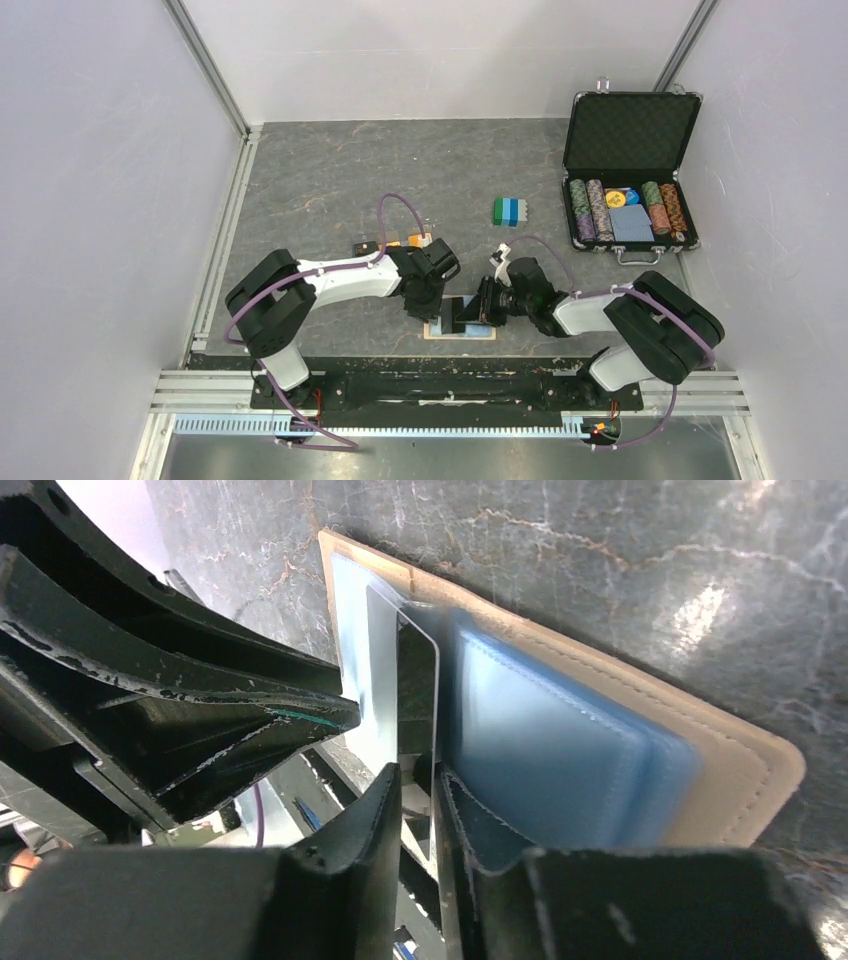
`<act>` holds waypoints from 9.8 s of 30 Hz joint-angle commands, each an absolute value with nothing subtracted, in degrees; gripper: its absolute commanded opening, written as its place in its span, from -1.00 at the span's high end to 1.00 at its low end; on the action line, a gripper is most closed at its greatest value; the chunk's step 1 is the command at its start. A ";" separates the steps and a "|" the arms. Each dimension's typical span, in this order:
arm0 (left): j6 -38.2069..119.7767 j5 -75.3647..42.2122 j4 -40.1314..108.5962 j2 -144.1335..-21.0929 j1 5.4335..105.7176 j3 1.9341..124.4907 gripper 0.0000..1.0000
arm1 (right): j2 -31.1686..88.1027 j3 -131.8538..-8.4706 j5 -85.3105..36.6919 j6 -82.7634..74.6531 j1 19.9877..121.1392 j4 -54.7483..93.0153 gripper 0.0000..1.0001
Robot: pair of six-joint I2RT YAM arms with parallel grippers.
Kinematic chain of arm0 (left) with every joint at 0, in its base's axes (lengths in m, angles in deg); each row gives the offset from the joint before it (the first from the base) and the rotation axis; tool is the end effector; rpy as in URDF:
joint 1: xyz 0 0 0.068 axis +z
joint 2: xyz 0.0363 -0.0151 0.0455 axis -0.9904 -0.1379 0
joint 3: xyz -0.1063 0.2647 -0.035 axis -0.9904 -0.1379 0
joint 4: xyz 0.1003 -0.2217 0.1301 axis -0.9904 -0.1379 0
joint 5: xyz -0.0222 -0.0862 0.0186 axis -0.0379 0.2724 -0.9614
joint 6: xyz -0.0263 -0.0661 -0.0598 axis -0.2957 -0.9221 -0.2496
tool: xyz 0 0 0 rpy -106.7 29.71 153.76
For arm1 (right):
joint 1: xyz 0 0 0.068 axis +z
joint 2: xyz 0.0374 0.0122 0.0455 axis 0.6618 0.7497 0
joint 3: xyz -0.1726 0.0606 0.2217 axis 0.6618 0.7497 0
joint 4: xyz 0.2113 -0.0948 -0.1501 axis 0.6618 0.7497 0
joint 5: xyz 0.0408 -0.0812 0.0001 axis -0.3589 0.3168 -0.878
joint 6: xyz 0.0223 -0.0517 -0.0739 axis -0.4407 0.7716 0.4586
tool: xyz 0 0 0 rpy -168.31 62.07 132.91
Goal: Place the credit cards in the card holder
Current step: Insert the credit card into the card holder, then pick up the credit card from the storage box, then insert the credit card into the card holder.
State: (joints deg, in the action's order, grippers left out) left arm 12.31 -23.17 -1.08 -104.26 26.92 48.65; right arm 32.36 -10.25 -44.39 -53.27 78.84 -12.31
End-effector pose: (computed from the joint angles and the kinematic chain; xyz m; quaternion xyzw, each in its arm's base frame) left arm 0.1925 -0.2808 0.1208 0.1321 0.9796 -0.1211 0.0910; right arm 0.1828 0.1887 0.0772 0.0385 0.8795 0.4554 0.1326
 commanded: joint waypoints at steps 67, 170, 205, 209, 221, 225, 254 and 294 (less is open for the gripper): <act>7.80 -8.33 14.29 -95.11 39.01 35.05 0.11 | 34.39 -25.36 -41.22 -40.38 86.09 4.90 0.33; 19.83 -13.35 2.85 -110.21 48.40 66.58 0.61 | 48.30 -44.80 -46.11 -36.92 74.13 9.21 0.65; 17.95 -11.27 5.79 -110.66 50.08 62.69 0.65 | 48.36 -44.71 -46.02 -36.48 74.13 9.70 0.66; 18.39 -12.79 4.74 -109.93 50.08 62.85 0.91 | 48.29 -44.87 -45.94 -36.46 74.13 9.75 0.66; 21.44 -15.93 4.61 -95.24 50.08 61.66 0.95 | 41.34 -46.94 -43.58 -34.99 73.74 12.57 0.26; 20.43 -13.16 8.72 -87.47 50.08 55.93 0.95 | 37.35 -46.74 -42.92 -33.78 72.81 14.66 0.03; -5.32 -2.15 41.25 -79.13 40.76 20.41 0.95 | 19.79 -15.35 -49.60 -31.51 65.36 19.13 0.02; 3.37 -0.65 30.44 -95.13 34.60 30.48 0.95 | 17.11 -9.49 -50.74 -34.68 65.34 14.92 0.27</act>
